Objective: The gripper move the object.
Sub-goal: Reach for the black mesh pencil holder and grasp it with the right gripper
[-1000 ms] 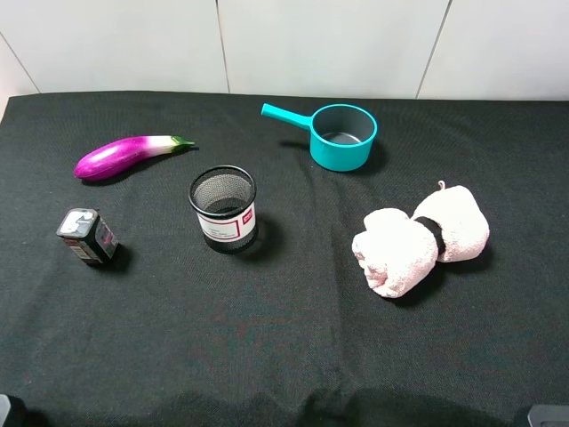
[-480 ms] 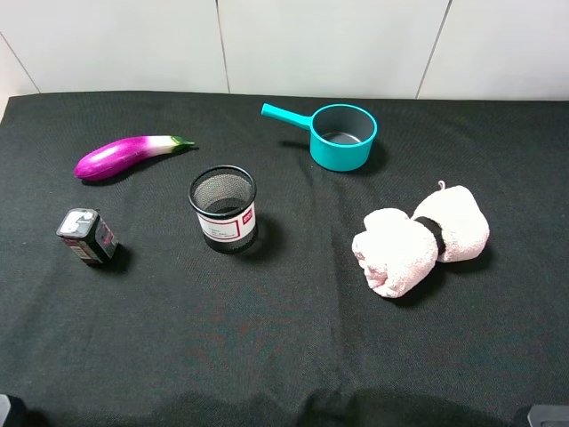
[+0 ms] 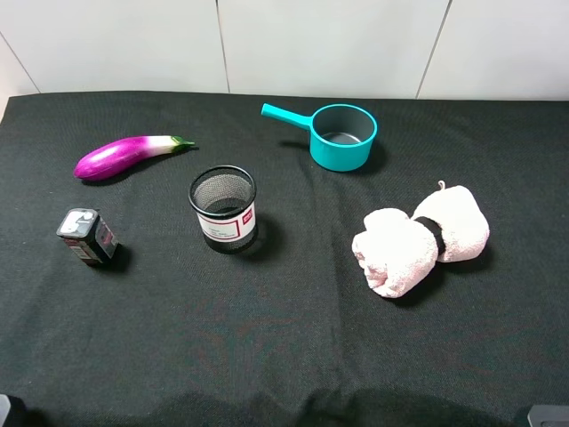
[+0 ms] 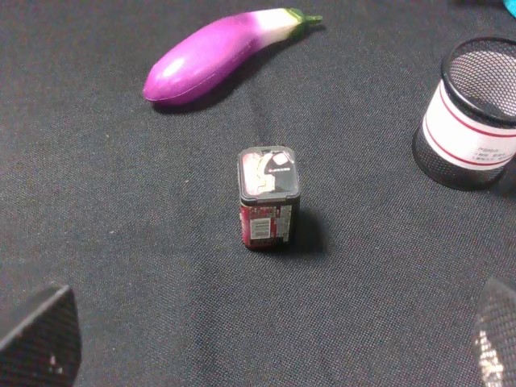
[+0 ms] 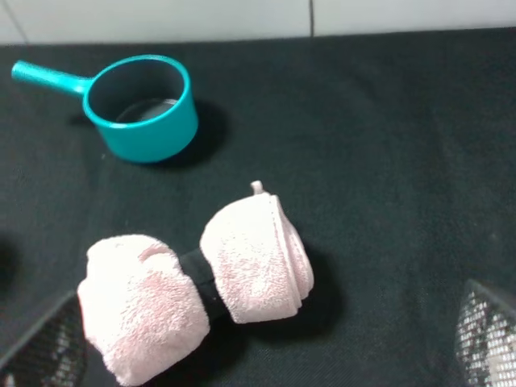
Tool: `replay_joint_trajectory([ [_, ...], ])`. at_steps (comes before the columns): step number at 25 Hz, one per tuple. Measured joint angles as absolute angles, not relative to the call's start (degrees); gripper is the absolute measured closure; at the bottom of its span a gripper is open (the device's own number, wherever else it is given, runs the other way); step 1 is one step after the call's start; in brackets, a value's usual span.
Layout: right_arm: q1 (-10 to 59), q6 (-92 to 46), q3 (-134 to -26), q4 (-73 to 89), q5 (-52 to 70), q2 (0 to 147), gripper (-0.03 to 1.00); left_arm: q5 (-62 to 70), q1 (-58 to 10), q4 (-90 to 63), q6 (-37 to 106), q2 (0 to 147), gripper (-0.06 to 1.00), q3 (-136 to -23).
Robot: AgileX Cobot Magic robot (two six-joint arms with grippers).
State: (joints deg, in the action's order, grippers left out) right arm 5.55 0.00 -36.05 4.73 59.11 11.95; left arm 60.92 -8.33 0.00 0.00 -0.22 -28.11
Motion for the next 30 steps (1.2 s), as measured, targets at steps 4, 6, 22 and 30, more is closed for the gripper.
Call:
replay_joint_trajectory([
  [4, 5.5, -5.1, -39.9, 8.8, 59.4, 19.9, 0.27, 60.9, -8.3, 0.0, 0.0, -0.2, -0.02, -28.1],
  [6, 5.5, -7.5, -41.7, 11.1, 59.6, 23.8, 0.27, 60.9, -8.3, 0.0, 0.0, -0.2, -0.02, -28.1],
  [22, 12.5, -14.1, -53.4, 18.3, 61.2, 47.8, 0.27, 60.9, -8.3, 0.0, 0.0, -0.2, -0.02, -28.1],
  [30, 24.9, -11.2, -58.9, 16.4, 60.2, 60.2, 0.27, 60.9, -8.3, 0.0, 0.0, -0.2, -0.02, -28.1],
])
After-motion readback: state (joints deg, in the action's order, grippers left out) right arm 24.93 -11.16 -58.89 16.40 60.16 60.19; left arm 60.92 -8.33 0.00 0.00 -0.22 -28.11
